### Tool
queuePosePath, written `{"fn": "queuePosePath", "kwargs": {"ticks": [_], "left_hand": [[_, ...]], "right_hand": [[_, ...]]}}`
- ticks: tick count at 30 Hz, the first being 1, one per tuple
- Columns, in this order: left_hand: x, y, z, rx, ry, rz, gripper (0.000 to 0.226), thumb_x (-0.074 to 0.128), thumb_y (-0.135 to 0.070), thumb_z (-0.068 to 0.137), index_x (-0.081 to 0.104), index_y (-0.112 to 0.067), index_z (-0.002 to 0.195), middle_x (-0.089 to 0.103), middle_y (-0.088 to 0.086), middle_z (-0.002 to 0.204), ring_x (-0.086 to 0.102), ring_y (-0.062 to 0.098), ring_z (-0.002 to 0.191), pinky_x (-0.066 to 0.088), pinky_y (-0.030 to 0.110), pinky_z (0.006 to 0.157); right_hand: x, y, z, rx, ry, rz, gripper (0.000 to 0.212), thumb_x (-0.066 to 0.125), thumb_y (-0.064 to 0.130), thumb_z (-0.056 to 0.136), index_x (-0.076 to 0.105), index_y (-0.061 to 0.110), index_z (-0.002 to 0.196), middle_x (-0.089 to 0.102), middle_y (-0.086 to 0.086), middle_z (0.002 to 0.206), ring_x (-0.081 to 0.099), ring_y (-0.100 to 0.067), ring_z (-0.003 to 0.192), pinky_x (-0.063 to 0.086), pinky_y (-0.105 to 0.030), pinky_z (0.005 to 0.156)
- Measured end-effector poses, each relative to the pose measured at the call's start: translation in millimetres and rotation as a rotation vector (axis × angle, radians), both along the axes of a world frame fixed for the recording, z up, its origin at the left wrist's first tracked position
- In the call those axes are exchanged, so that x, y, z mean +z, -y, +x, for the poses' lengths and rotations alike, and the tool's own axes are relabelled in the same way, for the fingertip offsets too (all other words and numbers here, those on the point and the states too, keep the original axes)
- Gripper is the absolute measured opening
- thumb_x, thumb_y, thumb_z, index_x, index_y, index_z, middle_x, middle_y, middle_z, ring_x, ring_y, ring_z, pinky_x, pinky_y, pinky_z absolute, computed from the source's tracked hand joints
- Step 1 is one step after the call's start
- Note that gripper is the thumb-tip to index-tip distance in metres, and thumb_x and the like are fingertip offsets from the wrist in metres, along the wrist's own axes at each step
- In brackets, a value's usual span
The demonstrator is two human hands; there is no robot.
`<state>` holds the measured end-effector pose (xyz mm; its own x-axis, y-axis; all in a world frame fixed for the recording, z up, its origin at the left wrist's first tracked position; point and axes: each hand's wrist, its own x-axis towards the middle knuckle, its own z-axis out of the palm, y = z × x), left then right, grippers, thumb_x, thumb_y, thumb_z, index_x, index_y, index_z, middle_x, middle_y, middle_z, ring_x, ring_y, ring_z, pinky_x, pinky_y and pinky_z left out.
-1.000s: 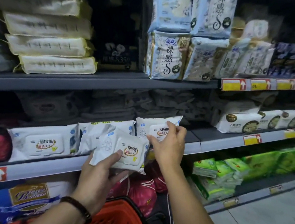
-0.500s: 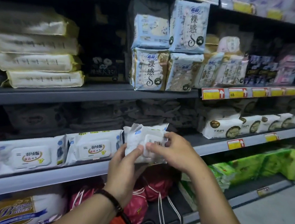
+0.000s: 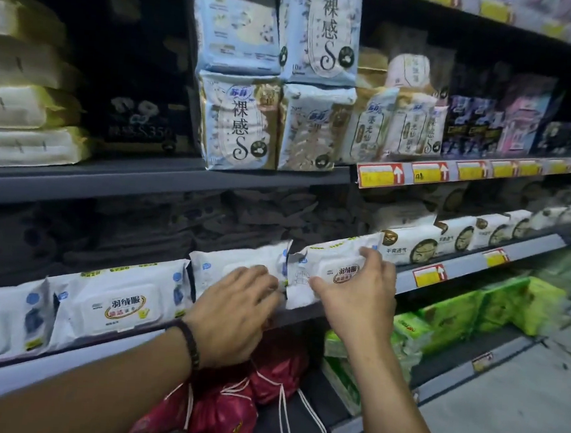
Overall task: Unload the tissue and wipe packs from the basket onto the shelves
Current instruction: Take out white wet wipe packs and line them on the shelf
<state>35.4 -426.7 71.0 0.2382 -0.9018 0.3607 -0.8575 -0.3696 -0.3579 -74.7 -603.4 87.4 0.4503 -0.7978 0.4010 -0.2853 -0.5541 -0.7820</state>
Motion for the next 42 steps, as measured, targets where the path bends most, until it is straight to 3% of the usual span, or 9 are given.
{"fn": "queuePosePath", "kwargs": {"ticks": [3,6,12,22,28,31,35,39,42], "left_hand": [[-3,12,19,-0.071,0.15,0.212,0.049,0.062,-0.036,0.082,0.064,-0.014,0.126,0.063,0.009,0.133,0.057,0.035,0.124,0.043,0.047,0.112],[-12,9,40,-0.119,0.232,0.194,0.051,0.064,-0.043,0.086,0.065,-0.016,0.129,0.064,0.01,0.138,0.059,0.035,0.129,0.038,0.047,0.115],[-23,4,49,-0.167,0.166,0.118,0.053,0.069,-0.045,0.083,0.067,-0.018,0.128,0.064,0.01,0.142,0.06,0.034,0.132,0.034,0.046,0.117],[-28,6,53,-0.128,0.171,0.078,0.056,0.066,-0.044,0.084,0.07,-0.011,0.128,0.067,0.014,0.139,0.063,0.034,0.129,0.035,0.045,0.113],[-29,6,55,-0.134,0.142,0.075,0.056,0.066,-0.043,0.079,0.07,-0.013,0.125,0.066,0.013,0.138,0.063,0.035,0.128,0.036,0.045,0.111],[-29,6,56,-0.143,0.125,0.069,0.054,0.065,-0.042,0.078,0.069,-0.014,0.124,0.066,0.012,0.138,0.062,0.035,0.128,0.036,0.045,0.111],[-28,5,54,-0.143,0.127,0.065,0.053,0.066,-0.043,0.077,0.069,-0.015,0.121,0.066,0.012,0.136,0.062,0.034,0.126,0.036,0.045,0.111],[-20,6,50,-0.102,0.106,0.121,0.048,0.067,-0.043,0.074,0.072,-0.015,0.113,0.067,0.013,0.135,0.064,0.035,0.126,0.037,0.045,0.112],[-26,-3,32,-0.042,0.019,0.119,0.053,0.069,-0.038,0.076,0.071,-0.012,0.122,0.064,0.015,0.141,0.059,0.037,0.136,0.036,0.051,0.12]], "right_hand": [[-15,3,12,-0.03,0.041,-0.008,0.093,0.091,0.04,0.068,0.047,0.016,0.147,0.045,-0.011,0.145,0.058,-0.035,0.126,0.049,-0.04,0.106],[-27,8,20,-0.041,0.04,-0.021,0.094,0.091,0.043,0.07,0.047,0.016,0.148,0.044,-0.011,0.146,0.056,-0.034,0.128,0.047,-0.038,0.107],[-35,12,31,-0.029,-0.023,-0.022,0.097,0.092,0.05,0.069,0.048,0.02,0.149,0.046,-0.007,0.145,0.053,-0.028,0.13,0.043,-0.034,0.109],[-13,53,97,-0.01,-0.21,-0.063,0.089,0.089,0.053,0.075,0.047,0.012,0.141,0.042,-0.015,0.145,0.054,-0.04,0.13,0.045,-0.042,0.109],[-19,59,134,-0.026,-0.274,-0.062,0.059,0.085,0.035,0.081,0.059,0.004,0.124,0.043,-0.017,0.138,0.058,-0.043,0.122,0.05,-0.045,0.106],[-21,57,137,-0.012,-0.277,-0.043,0.059,0.083,0.03,0.085,0.056,0.002,0.129,0.045,-0.018,0.14,0.057,-0.043,0.126,0.049,-0.044,0.107],[-25,39,115,0.018,-0.156,-0.019,0.07,0.082,0.033,0.088,0.047,0.007,0.143,0.049,-0.016,0.144,0.051,-0.038,0.135,0.045,-0.042,0.11],[-42,-10,69,-0.014,0.103,-0.004,0.037,0.075,0.027,0.092,0.061,0.017,0.126,0.059,-0.005,0.127,0.056,-0.027,0.12,0.042,-0.033,0.1],[-54,-53,36,0.022,0.177,0.069,0.021,0.074,0.02,0.092,0.063,0.023,0.11,0.062,0.003,0.111,0.058,-0.015,0.105,0.039,-0.022,0.086]]}}
